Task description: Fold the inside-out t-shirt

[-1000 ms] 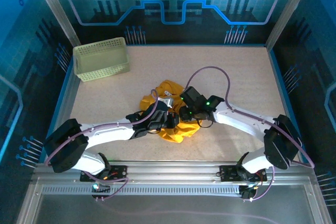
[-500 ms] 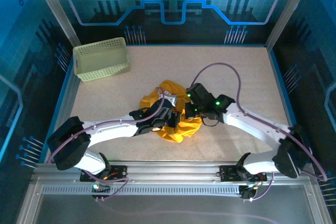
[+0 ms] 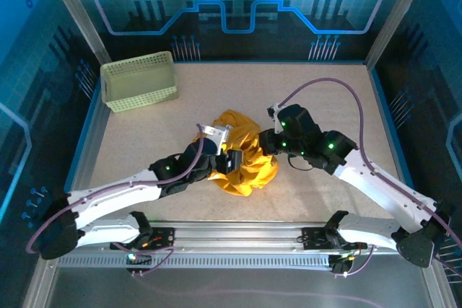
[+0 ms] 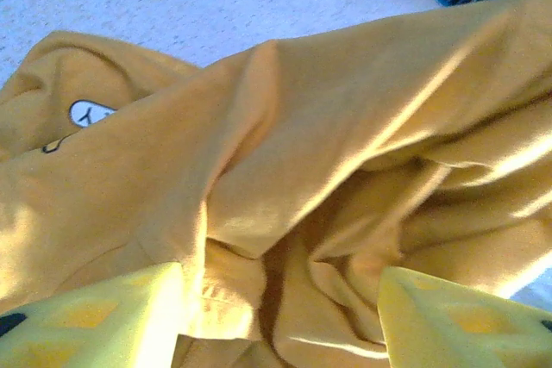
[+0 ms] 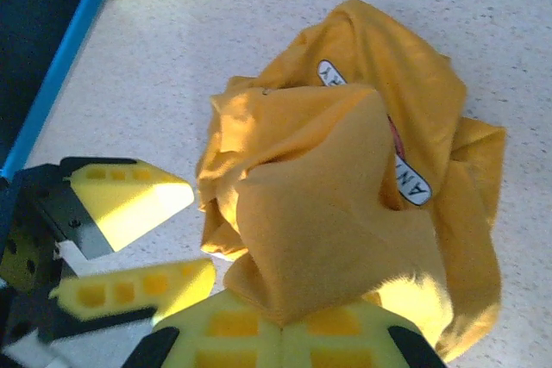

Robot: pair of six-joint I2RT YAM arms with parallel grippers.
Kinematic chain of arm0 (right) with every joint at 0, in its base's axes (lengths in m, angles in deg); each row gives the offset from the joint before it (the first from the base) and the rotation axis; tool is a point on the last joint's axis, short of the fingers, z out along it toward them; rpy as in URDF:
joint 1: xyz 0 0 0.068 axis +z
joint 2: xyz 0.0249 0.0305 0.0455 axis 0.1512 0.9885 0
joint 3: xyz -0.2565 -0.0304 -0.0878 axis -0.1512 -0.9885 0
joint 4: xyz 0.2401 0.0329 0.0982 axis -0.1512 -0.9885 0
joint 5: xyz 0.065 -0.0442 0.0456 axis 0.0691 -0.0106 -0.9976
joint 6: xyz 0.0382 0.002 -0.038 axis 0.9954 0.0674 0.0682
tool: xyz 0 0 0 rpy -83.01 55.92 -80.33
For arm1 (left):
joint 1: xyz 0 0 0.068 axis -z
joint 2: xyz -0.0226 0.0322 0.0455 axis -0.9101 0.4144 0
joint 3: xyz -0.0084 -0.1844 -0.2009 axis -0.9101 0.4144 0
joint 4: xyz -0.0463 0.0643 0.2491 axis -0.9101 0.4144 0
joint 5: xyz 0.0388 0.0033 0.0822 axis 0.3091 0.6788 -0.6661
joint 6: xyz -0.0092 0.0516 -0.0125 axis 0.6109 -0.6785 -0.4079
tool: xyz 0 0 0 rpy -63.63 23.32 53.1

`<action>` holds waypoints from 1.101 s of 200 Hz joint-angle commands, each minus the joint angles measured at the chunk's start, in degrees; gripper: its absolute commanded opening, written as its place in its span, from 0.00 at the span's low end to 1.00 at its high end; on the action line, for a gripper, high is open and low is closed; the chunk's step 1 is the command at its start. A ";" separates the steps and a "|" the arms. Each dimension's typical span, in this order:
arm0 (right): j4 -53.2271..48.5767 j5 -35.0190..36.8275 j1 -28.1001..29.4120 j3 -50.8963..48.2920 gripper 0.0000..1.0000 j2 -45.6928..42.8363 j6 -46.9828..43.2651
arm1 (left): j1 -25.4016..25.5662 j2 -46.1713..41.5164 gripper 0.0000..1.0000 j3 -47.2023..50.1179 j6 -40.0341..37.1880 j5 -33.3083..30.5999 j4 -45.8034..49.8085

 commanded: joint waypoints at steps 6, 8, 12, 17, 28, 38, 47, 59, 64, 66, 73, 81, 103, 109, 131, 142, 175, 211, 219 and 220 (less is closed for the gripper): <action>5.09 -3.82 0.40 -1.63 0.00 -2.75 0.62 | 0.99 0.51 0.62 -0.26 -0.43 5.51 -4.24; 5.32 -3.80 0.60 -1.73 0.00 -2.81 0.58 | 1.04 0.76 0.62 -0.37 -0.30 5.78 -4.36; 5.58 -3.79 0.86 -1.82 0.00 -2.86 0.57 | 1.26 1.33 0.62 -0.54 0.10 6.32 -4.75; 6.04 -3.79 1.06 -1.94 0.00 -2.94 0.42 | 1.46 1.99 0.62 -0.77 0.65 7.06 -5.17; 6.58 -3.54 1.79 -2.20 0.00 -2.90 0.31 | 1.59 3.65 0.62 -1.05 1.57 8.67 -6.78; 6.92 -3.70 2.36 -2.31 0.00 -2.77 0.23 | 1.59 4.99 0.61 -1.68 2.79 7.58 -6.78; 7.03 -3.99 2.78 -2.23 0.00 -2.68 -0.07 | 1.59 6.08 0.54 -2.62 3.77 4.70 -5.45; 7.50 -4.57 3.67 -2.44 0.00 -2.90 -1.31 | 1.48 7.08 0.51 -3.90 4.34 1.69 -3.82; 7.83 -4.51 4.15 -2.76 0.00 -3.37 -2.12 | 1.20 7.49 0.51 -4.42 4.76 1.10 -3.33; 7.91 -4.50 4.28 -2.80 0.00 -3.42 -2.27 | 1.03 7.67 0.51 -4.62 5.02 1.18 -3.23; 8.83 -3.86 5.36 -3.62 0.00 -4.26 -3.43 | 0.37 8.29 0.51 -5.15 5.75 2.02 -3.36; 9.65 -3.38 6.30 -4.45 0.00 -5.07 -4.57 | -0.07 8.88 0.51 -5.46 6.49 2.43 -3.89; 11.06 -3.18 7.36 -6.12 0.00 -7.03 -5.95 | -0.21 10.59 0.53 -6.17 7.54 3.59 -5.02; 11.25 -3.06 7.39 -6.50 0.00 -7.47 -6.10 | -0.28 10.81 0.53 -6.18 7.73 4.04 -5.42; 11.18 -0.74 7.46 -8.01 0.00 -9.14 -5.40 | -0.67 11.23 0.45 -5.74 8.12 6.16 -7.24; 10.88 1.97 7.47 -8.78 0.00 -10.13 -4.70 | -0.69 11.19 0.35 -5.65 7.72 6.53 -7.43; 7.91 8.33 5.97 -9.17 0.00 -11.49 -2.89 | -0.61 9.49 0.05 -3.84 5.13 8.61 -8.36; 2.73 6.49 -2.09 -8.68 0.00 -8.42 1.87 | -0.61 4.22 0.00 -0.13 2.36 12.95 -10.28; 2.60 3.66 -4.76 -8.58 0.00 -7.41 2.53 | -0.57 3.37 0.00 0.43 1.68 14.26 -10.29; 2.62 3.32 -5.19 -8.56 0.00 -7.24 2.61 | -0.54 3.32 0.00 0.51 1.59 14.43 -10.30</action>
